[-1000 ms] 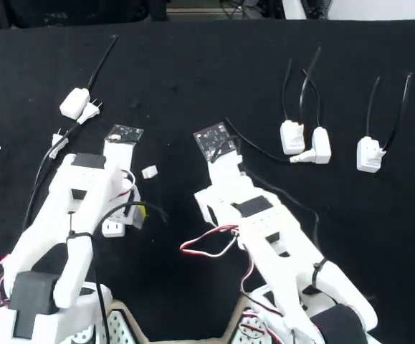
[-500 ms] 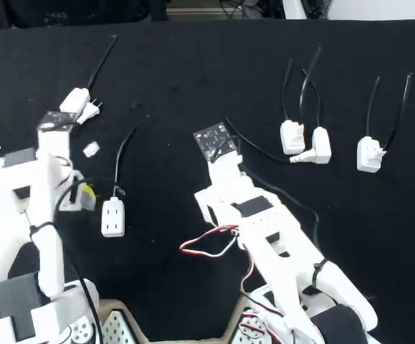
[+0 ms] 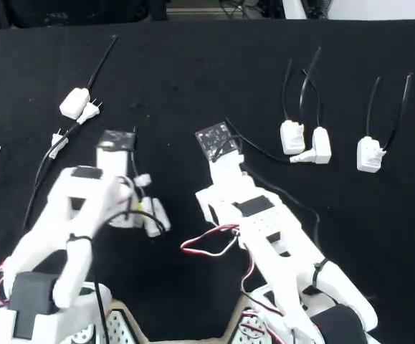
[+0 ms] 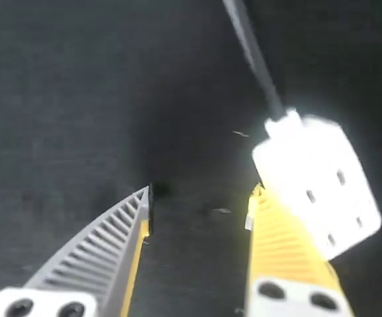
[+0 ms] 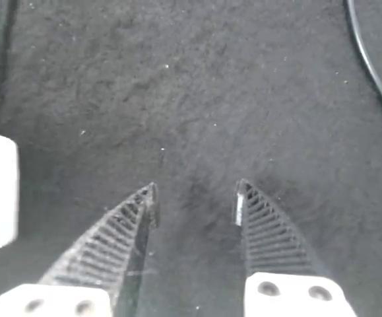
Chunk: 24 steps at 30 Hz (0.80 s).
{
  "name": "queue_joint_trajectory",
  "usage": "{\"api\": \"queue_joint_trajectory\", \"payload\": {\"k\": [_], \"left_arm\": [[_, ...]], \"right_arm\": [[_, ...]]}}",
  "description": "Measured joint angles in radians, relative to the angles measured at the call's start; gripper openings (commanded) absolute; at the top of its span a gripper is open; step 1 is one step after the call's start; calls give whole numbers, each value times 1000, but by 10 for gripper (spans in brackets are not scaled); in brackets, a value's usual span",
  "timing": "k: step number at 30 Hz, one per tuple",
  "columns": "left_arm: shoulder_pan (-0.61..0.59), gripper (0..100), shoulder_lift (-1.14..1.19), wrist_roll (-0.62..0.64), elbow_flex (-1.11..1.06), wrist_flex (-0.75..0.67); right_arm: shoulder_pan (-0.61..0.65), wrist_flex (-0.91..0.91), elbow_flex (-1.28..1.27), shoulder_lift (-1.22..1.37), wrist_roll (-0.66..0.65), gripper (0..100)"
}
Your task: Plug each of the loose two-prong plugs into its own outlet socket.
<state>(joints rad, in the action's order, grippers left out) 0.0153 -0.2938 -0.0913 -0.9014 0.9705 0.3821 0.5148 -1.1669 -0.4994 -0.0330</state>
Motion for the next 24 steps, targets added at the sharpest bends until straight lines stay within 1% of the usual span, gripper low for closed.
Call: {"api": "queue_joint_trajectory", "payload": {"k": [2, 4, 5, 7, 8, 10, 12, 14, 16, 18, 21, 24], "left_arm": [[55, 238, 0, 25, -5, 12], [78, 238, 0, 28, -5, 37], [84, 238, 0, 21, -2, 57], [89, 238, 0, -35, 34, 132], [81, 238, 0, -63, 68, 164], [37, 238, 0, -80, 155, 230], [-26, 238, 0, -80, 253, 239], [-74, 238, 0, -23, 316, 186], [-83, 238, 20, 63, 325, 92], [-66, 238, 60, 141, 324, -15], [-23, 238, 153, 218, 324, -152], [2, 238, 259, 284, 324, -245]], "right_arm": [[2, 0, 0, 0, 0, 177], [5, 0, 0, 0, 0, 177], [5, 0, 0, 0, 0, 177], [0, 0, 0, 0, 0, 177], [0, 0, 0, 0, 0, 177], [-2, 0, 0, 0, 0, 177], [0, 0, 0, 0, 0, 177], [0, 0, 0, 0, 0, 177], [0, 0, 0, 0, 0, 177], [0, 0, 0, 0, 0, 177], [0, 0, 0, 0, 0, 177], [0, 0, 0, 0, 0, 177]]}}
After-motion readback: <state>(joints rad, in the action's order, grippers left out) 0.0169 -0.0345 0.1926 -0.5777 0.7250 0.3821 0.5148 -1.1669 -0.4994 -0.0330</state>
